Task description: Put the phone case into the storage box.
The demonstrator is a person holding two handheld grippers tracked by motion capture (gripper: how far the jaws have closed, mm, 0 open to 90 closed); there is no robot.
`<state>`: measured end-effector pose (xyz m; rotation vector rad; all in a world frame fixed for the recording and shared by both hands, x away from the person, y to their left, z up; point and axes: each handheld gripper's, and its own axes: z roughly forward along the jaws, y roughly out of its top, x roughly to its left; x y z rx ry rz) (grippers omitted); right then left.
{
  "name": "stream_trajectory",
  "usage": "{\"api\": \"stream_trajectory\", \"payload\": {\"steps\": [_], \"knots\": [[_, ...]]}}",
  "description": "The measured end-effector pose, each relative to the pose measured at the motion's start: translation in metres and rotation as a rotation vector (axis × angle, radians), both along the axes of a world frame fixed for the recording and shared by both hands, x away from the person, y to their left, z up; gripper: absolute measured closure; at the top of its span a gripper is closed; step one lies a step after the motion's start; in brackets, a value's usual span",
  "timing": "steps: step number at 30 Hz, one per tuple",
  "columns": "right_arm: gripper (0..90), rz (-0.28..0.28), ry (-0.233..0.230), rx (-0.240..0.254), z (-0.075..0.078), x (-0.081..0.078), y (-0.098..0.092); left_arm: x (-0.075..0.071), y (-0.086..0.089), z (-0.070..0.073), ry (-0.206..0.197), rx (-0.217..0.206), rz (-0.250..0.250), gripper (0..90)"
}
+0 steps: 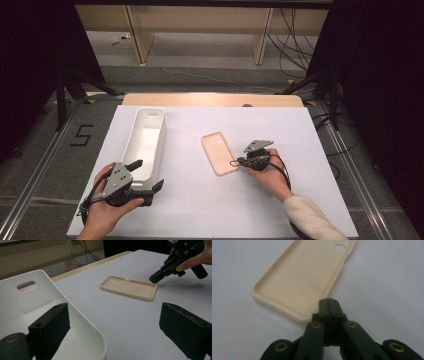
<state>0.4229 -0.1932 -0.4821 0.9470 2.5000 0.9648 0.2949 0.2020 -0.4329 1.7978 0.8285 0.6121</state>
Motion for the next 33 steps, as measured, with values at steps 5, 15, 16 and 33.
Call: {"api": "stream_trajectory", "payload": {"steps": [5, 15, 16, 33], "knots": [[90.0, 0.012, 0.003, -0.007, -0.001, -0.001, 0.003, 0.000, 0.000, 0.000, 0.001, -0.002, 0.000, 9.2], [90.0, 0.048, 0.009, -0.003, 0.000, -0.008, 0.013, 0.000, 0.000, 0.000, 0.002, -0.002, -0.003, 9.3], [90.0, 0.051, 0.006, -0.003, 0.000, -0.008, 0.013, 0.000, 0.000, 0.000, 0.002, -0.002, -0.003, 9.3], [90.0, 0.102, 0.007, -0.004, 0.000, -0.016, 0.029, 0.000, 0.000, 0.000, 0.002, 0.000, -0.005, 9.5]]}}
